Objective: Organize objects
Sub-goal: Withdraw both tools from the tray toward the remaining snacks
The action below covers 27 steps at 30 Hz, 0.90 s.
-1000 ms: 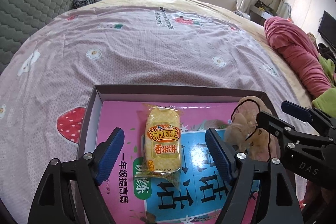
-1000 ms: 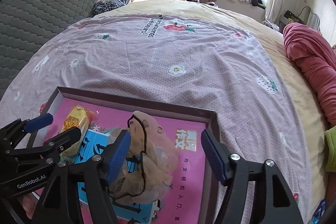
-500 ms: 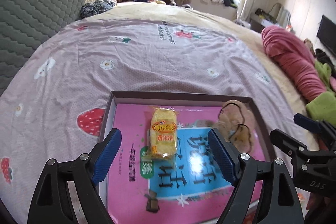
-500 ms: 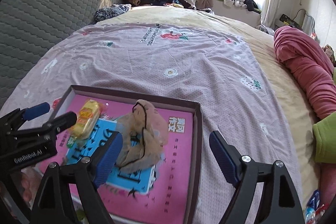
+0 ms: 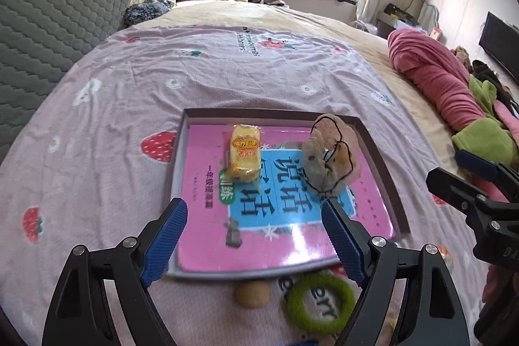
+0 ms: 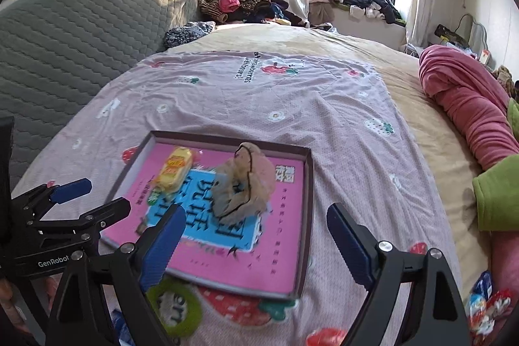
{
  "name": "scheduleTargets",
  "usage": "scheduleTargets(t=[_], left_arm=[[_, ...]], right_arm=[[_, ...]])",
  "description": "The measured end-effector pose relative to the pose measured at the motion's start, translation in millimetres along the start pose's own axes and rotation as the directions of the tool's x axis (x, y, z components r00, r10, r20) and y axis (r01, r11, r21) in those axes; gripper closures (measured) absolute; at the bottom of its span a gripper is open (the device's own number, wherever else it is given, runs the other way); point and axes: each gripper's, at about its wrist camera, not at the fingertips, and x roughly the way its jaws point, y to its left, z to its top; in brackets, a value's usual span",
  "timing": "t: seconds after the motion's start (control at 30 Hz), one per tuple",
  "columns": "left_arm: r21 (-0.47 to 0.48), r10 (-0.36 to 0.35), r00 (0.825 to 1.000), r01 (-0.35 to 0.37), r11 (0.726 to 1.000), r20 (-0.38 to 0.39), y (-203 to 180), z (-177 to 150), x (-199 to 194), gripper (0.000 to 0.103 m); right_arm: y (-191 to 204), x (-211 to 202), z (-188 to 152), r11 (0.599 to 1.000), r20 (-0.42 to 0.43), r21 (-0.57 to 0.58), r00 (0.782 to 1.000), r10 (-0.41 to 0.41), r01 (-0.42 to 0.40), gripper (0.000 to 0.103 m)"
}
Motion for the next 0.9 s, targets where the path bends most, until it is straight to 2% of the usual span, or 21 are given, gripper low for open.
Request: scheduleTargets(t=[0.3,0.43,0.7,0.9], left_arm=[[-0.009,0.023,0.999,-0.023,1.0,0.034,-3,-12,-63,0.017],[0.009,0.04,0.998,-0.041,0.999,0.054,-9,-18,-88,0.017],[0.032,0.016,0.998,-0.018,0.999,0.057,-19,-37,-137,0.017],[0.041,0.02,0.998,-0.022,0.999,0.052,-27,-53,-155,0.017]], right_arm=[[6,-53,-14,1.0,0.03,0.002,1.0,0.007,-0.007,0.014],[5,-82,-19,1.0,0.06,0.004,0.998,0.002,-0.002,0.008],[7,-134,-34,1.0,0.1,0.003,0.995,-0.006,0.006,0.005],[11,-160,-45,1.0,0.117,-0.005,0.993,-0.01,0.011,0.004]])
